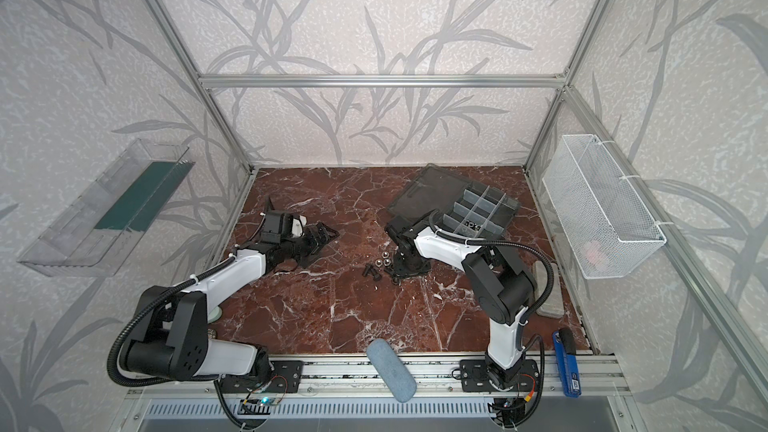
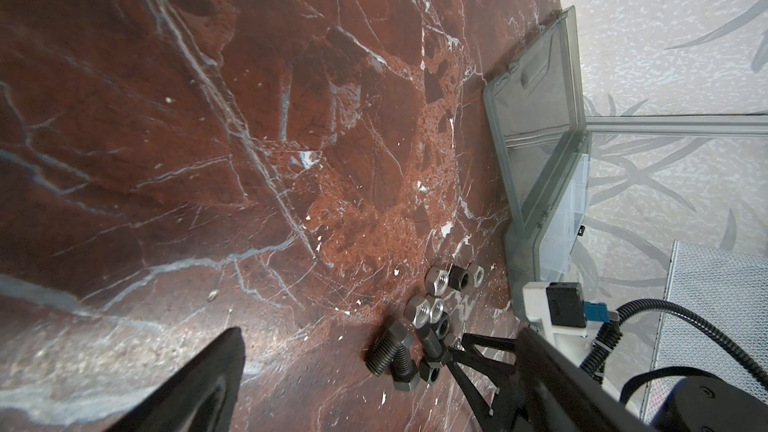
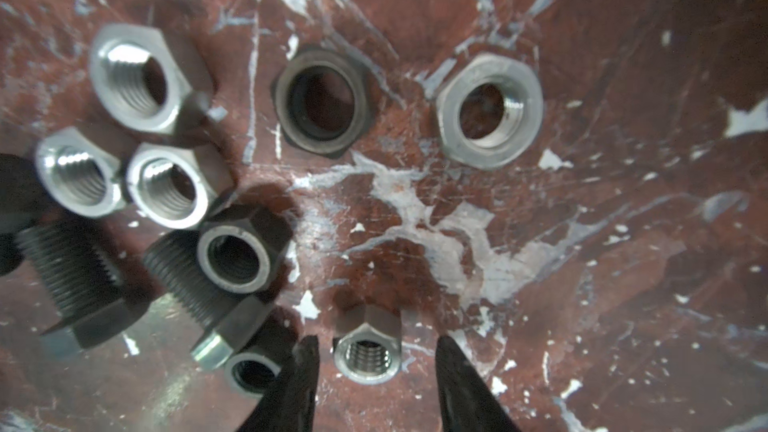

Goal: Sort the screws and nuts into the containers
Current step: 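Lower the right gripper and close it on the silver hex nut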

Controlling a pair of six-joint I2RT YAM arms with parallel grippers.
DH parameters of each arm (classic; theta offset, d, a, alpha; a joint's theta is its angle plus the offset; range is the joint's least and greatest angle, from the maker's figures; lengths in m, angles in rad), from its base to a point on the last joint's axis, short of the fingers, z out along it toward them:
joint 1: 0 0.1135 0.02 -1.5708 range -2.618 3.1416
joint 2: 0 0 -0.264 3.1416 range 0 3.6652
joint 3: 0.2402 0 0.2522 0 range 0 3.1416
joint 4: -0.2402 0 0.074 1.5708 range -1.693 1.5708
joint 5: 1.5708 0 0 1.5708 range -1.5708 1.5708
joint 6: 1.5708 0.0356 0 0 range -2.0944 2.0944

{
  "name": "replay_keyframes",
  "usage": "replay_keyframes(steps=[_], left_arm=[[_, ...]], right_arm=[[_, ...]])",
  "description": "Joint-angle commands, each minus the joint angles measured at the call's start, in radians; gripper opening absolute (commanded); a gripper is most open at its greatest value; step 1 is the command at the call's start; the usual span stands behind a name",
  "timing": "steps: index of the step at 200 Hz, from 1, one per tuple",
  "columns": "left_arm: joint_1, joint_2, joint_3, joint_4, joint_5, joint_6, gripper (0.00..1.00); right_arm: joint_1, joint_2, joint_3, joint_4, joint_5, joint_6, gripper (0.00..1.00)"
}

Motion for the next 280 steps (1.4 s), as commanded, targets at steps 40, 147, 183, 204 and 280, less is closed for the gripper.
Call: replay_keyframes(steps=[40,147,183,204,280], left_arm=[[-0.001,0.017,0.005,0.028,0.012,0.012,0.99],[-0.001,0.006,0.004,0.018,0.017,0.017,0.99],[0.001,-0.010,0.000,0.013,0.017,0.020,0.99],[0.001,-0.019,-0.006,0.014,0.014,0.018,1.00],[0.001,-0.033,-0.008,0.012,0.011,0.013,0.99]], right_arm=[[0.009,0.047,0.042,-0.035,0.020,-0.014,0.36],[-0.033,-0.050,0.103,-0.078,0.134,-0.102,0.00],[-0.218,-0.107,0.188,-0.078,0.177,-0.186,0.00],[-0.348,-0.097,0.242,-0.047,0.180,-0.214,0.00],[-0.575,0.073,0.398,0.081,0.320,-0.227,0.00]])
